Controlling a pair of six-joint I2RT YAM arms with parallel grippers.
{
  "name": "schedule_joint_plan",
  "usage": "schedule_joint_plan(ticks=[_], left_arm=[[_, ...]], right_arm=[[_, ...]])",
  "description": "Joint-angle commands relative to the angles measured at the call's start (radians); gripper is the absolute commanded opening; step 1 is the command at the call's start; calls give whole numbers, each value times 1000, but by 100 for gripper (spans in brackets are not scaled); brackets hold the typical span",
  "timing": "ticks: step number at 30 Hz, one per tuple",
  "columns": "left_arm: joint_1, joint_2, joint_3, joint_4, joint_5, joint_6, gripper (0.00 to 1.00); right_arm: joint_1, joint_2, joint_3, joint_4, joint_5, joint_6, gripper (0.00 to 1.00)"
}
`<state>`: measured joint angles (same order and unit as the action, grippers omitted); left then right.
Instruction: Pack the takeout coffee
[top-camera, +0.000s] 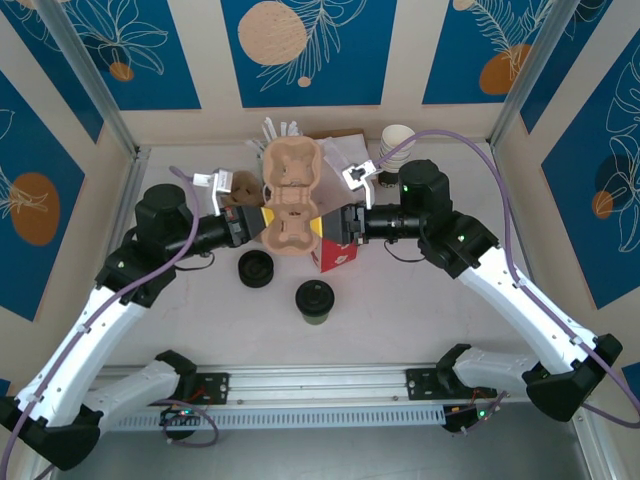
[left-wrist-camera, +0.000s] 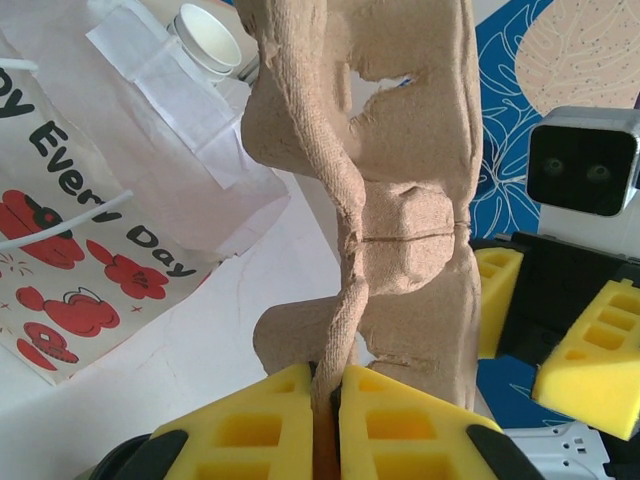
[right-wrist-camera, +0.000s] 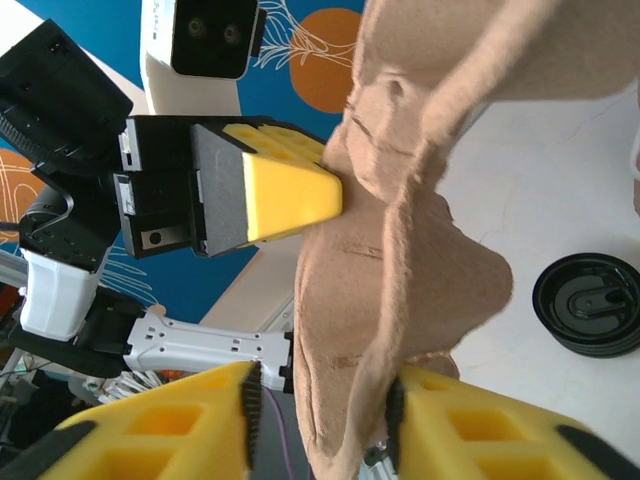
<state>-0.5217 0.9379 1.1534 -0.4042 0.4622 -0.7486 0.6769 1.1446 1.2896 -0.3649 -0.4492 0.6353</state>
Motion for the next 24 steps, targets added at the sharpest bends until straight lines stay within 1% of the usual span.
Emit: schedule_joint_plan(ticks=[1, 3, 6, 7, 8, 10, 11, 12, 17, 19, 24], left_arm=[[-26, 10, 48, 16, -28, 30, 10], [-33, 18, 55, 18, -27, 32, 10], [-38, 34, 84, -7, -29, 48, 12], [-38, 40, 99, -21, -27, 62, 17], [-39, 42, 112, -31, -24, 77, 25], [-41, 46, 149, -64, -33, 127, 46], [-43, 47, 167, -81, -45, 161, 51], [-50, 51, 194, -109, -57, 209, 53], [-67, 117, 356, -250, -67, 435, 52], [-78, 150, 421, -290, -69, 525, 52], [-97, 210, 494, -306, -54, 721, 54]], right_arm=[[7, 4, 27, 16, -5, -15, 29], [7, 4, 29, 13, 2, -18, 22], [6, -3, 31, -4, 29, -33, 7], [2, -5, 38, -26, 43, -36, 0], [-2, -8, 46, -47, 54, -41, 0], [-21, -11, 70, -100, 61, -48, 0], [-30, -11, 84, -128, 61, -49, 0], [-43, -10, 98, -159, 63, -47, 0], [-108, -3, 143, -291, 48, -15, 0], [-132, 6, 154, -333, 21, -4, 0], [-163, 39, 188, -455, -22, -23, 0]])
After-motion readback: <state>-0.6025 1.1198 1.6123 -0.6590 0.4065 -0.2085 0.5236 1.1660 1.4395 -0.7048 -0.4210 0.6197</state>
